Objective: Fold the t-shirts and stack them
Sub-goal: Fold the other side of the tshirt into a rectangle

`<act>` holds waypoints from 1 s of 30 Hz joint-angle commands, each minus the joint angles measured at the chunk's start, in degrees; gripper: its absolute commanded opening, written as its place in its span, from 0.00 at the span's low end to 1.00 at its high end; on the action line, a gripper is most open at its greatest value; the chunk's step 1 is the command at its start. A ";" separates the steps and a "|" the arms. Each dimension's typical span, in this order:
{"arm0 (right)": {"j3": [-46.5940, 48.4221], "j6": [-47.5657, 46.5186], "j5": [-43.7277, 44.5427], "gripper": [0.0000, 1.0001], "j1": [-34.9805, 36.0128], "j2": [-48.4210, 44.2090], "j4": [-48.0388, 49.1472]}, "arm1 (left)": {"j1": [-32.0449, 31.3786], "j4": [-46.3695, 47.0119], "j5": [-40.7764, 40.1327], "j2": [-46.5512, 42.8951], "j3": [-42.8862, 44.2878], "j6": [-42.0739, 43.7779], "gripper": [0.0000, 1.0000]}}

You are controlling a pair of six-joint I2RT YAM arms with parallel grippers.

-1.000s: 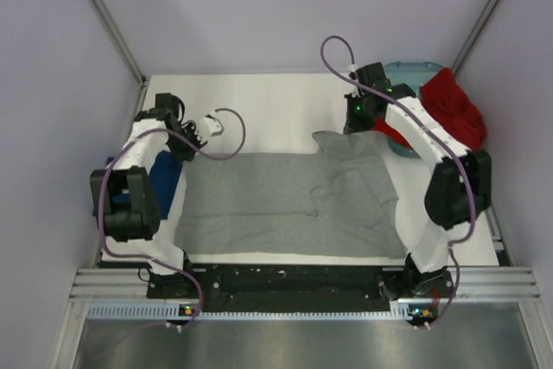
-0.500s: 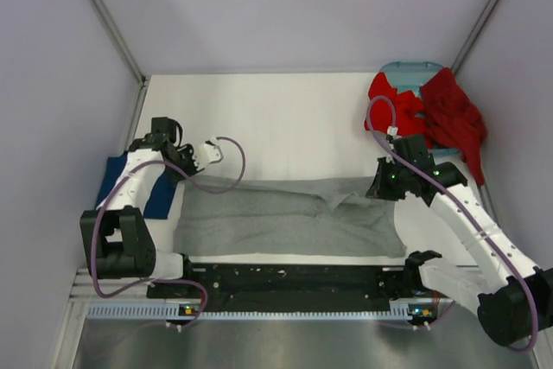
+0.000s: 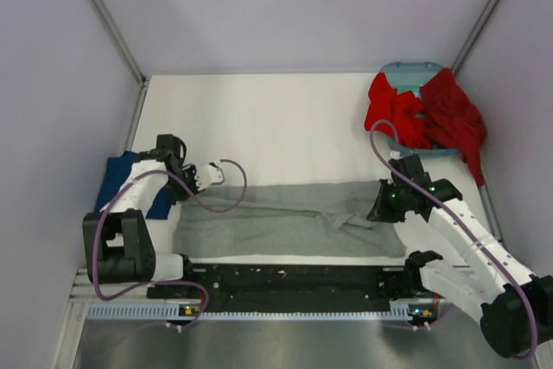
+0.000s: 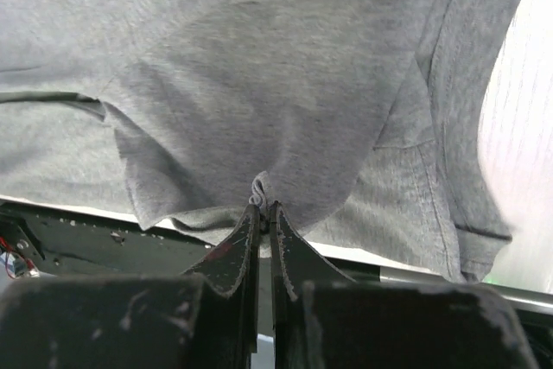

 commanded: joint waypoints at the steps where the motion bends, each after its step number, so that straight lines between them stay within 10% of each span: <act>1: -0.53 2.58 1.27 0.00 -0.09 0.05 1.40 | 0.29 -2.44 -0.27 -1.73 -0.26 2.87 0.00; 4: -1.49 3.46 1.81 0.00 -0.09 1.36 1.31 | 0.38 -4.64 -0.09 -1.73 -1.22 4.80 0.04; 7: -2.02 3.73 1.36 0.00 -0.09 2.16 1.49 | 0.38 -5.09 -2.45 -1.03 -2.45 5.78 0.53; 12: -2.46 4.25 1.54 0.00 -0.09 1.63 2.01 | 0.03 -10.17 7.08 -2.87 8.23 2.28 0.78; 20: -5.63 6.54 1.98 0.00 -0.17 2.07 4.91 | -29.46 -2.30 28.03 -3.77 21.36 -27.23 0.69; 30: -6.85 8.12 0.49 0.00 -1.75 2.95 7.11 | -64.64 22.58 15.74 13.81 22.68 -35.79 0.70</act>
